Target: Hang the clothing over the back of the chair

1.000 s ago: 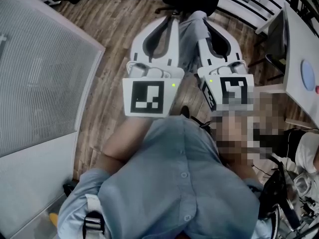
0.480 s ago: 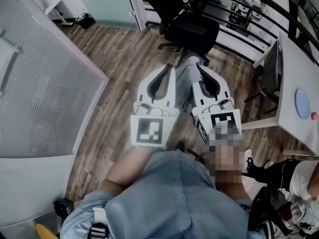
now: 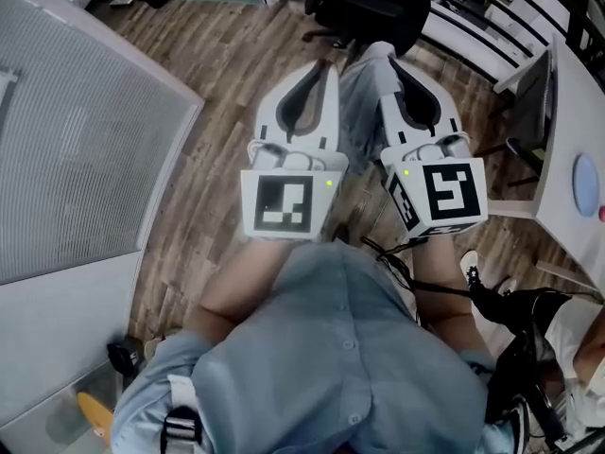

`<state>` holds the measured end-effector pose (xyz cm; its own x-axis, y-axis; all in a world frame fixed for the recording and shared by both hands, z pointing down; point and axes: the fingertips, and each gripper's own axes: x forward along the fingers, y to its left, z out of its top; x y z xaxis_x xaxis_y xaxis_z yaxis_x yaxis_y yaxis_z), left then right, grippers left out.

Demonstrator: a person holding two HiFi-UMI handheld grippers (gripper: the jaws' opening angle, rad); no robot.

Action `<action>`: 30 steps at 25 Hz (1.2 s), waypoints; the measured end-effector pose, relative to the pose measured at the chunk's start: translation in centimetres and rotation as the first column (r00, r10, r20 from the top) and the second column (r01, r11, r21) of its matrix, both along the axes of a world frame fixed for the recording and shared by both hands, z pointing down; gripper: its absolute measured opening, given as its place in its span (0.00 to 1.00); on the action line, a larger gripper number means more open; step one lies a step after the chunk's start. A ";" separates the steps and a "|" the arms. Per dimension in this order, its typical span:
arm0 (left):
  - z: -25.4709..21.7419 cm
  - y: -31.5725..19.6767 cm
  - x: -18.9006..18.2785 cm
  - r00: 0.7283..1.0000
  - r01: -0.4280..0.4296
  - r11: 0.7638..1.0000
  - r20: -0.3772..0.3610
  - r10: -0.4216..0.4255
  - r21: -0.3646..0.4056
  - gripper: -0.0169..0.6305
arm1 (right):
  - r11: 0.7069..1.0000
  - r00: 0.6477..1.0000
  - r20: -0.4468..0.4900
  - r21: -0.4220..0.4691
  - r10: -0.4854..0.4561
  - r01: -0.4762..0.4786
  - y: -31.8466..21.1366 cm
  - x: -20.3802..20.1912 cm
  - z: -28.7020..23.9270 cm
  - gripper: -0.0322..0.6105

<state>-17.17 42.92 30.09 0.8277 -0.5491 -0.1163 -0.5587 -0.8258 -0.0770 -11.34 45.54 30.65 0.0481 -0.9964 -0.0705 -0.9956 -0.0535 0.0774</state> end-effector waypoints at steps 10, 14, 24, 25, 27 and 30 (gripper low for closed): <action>0.6 -8.5 3.9 1.000 -0.028 0.999 -0.001 0.028 -0.018 0.06 | 1.000 0.999 0.015 -0.006 0.028 -0.028 -7.8 3.9 0.4 0.09; -0.2 -11.7 5.4 0.999 -0.047 0.999 -0.009 0.047 -0.005 0.06 | 0.999 0.999 0.009 0.003 0.039 -0.039 -11.2 5.3 -0.5 0.09; -1.2 -19.1 7.5 0.994 -0.097 0.995 -0.051 0.099 0.039 0.06 | 0.996 0.997 -0.015 0.045 0.073 -0.072 -19.2 7.2 -1.6 0.09; -1.1 -19.7 7.6 0.994 -0.099 0.994 -0.053 0.101 0.039 0.06 | 0.996 0.997 -0.017 0.049 0.076 -0.075 -19.7 7.3 -1.6 0.09; -0.7 -20.9 7.9 0.993 -0.099 0.995 -0.056 0.100 0.031 0.06 | 0.995 0.996 -0.020 0.050 0.082 -0.081 -20.7 7.7 -1.4 0.09; 0.0 -22.6 8.7 0.994 -0.096 0.995 -0.053 0.096 0.010 0.06 | 0.996 0.996 -0.020 0.038 0.083 -0.082 -22.0 8.6 -1.1 0.09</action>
<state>-8.49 20.33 30.10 0.8689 -0.4663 -0.1658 -0.4804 -0.8753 -0.0559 -2.78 23.53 29.57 0.1284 -0.9856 -0.1097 -0.9857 -0.1390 0.0949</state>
